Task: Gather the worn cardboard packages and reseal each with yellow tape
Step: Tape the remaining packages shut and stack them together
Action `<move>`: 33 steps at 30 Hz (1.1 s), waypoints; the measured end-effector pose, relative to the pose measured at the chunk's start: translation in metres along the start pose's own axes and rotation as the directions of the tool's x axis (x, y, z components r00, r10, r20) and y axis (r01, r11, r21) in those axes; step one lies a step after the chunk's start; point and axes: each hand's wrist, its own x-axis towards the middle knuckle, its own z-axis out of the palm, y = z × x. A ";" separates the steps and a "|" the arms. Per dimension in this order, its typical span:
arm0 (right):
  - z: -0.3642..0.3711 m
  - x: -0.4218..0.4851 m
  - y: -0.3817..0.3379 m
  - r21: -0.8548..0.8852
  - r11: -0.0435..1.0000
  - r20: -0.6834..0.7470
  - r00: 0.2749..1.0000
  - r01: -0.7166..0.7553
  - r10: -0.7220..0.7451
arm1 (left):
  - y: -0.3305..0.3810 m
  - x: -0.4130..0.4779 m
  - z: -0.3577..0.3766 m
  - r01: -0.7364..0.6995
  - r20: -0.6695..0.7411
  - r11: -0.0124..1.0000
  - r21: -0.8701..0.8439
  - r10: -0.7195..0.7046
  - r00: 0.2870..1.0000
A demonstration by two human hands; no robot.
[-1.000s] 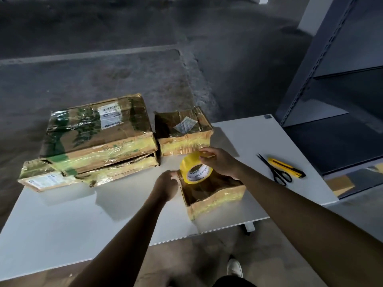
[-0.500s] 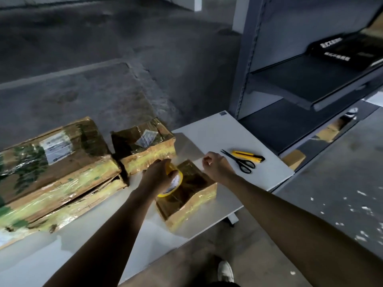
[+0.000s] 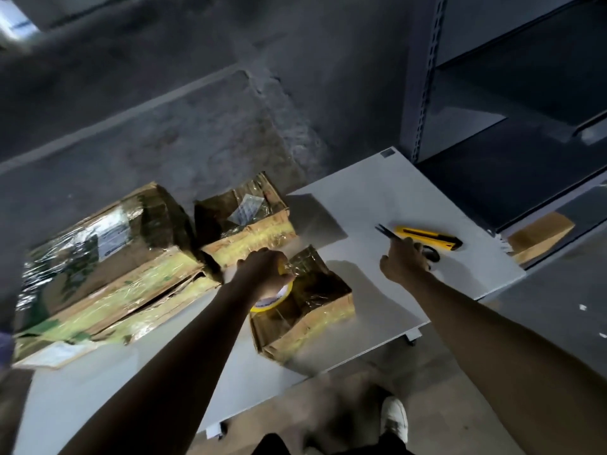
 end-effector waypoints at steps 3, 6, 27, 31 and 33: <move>0.006 0.012 0.011 -0.064 0.998 0.000 1.000 -0.001 0.001 | 0.002 0.002 -0.002 0.046 0.026 0.999 -0.001 -0.046 0.999; 0.011 0.017 0.012 -0.048 0.999 0.020 1.000 -0.013 0.014 | 0.002 0.004 -0.003 0.067 0.046 0.998 0.002 -0.067 0.997; 0.029 0.005 0.006 -0.034 0.994 0.021 0.994 0.107 -0.107 | -0.026 -0.003 0.000 0.145 0.016 0.980 -0.137 -0.145 0.989; 0.032 0.000 0.004 -0.077 0.991 0.007 0.994 0.110 -0.110 | -0.027 -0.006 0.001 0.140 0.032 0.980 -0.138 -0.137 0.990; 0.032 -0.001 0.000 -0.108 0.989 0.039 0.994 0.105 -0.102 | -0.029 -0.006 0.003 0.153 0.059 0.981 -0.120 -0.147 0.987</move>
